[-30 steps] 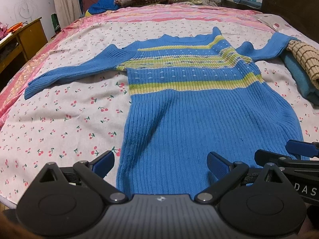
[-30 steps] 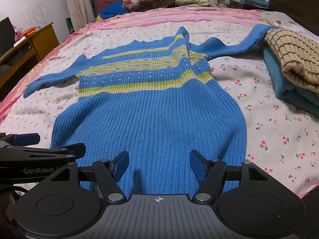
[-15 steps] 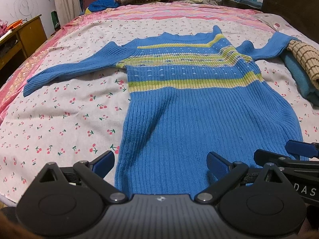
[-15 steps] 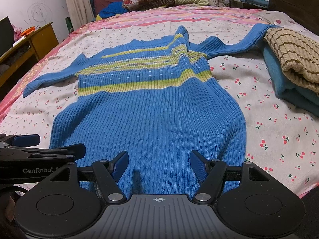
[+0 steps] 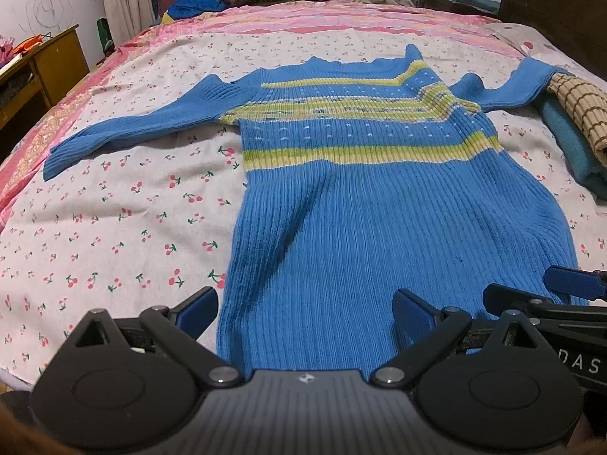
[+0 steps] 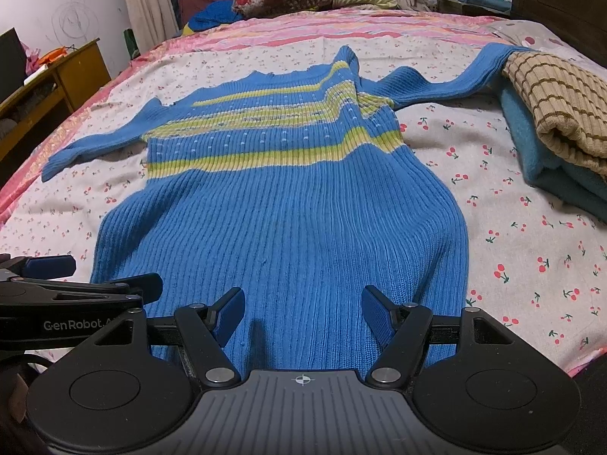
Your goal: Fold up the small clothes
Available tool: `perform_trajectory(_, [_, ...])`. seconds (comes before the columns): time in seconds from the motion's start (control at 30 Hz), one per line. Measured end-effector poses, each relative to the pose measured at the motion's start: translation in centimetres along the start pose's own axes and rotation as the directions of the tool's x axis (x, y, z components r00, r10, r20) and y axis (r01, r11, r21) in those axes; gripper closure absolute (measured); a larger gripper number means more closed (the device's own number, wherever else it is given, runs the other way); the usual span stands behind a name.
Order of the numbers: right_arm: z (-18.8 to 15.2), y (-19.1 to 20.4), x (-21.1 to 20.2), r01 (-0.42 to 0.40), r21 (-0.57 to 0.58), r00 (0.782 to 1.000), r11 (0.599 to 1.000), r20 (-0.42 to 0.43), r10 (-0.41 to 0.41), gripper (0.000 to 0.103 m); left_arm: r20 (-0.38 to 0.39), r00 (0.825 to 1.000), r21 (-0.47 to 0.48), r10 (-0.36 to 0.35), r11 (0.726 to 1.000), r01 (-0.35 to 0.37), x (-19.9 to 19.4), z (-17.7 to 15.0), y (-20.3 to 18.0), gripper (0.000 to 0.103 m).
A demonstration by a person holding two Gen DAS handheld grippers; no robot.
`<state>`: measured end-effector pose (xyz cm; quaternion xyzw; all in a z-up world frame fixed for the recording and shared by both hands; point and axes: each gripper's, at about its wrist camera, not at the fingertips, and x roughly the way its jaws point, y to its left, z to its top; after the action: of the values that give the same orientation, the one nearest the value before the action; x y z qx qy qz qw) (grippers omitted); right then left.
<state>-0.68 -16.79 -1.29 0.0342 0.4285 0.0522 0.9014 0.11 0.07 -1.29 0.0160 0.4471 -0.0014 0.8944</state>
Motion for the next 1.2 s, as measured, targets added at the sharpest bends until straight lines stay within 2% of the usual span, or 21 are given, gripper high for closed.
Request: perform_trajectory(1.2, [-0.04, 0.06, 0.12, 0.004, -0.003, 1.000, 1.000, -0.004, -0.004, 0.034, -0.003, 1.000, -0.001, 0.003, 1.000, -0.003, 0.07, -0.03, -0.03, 0.001])
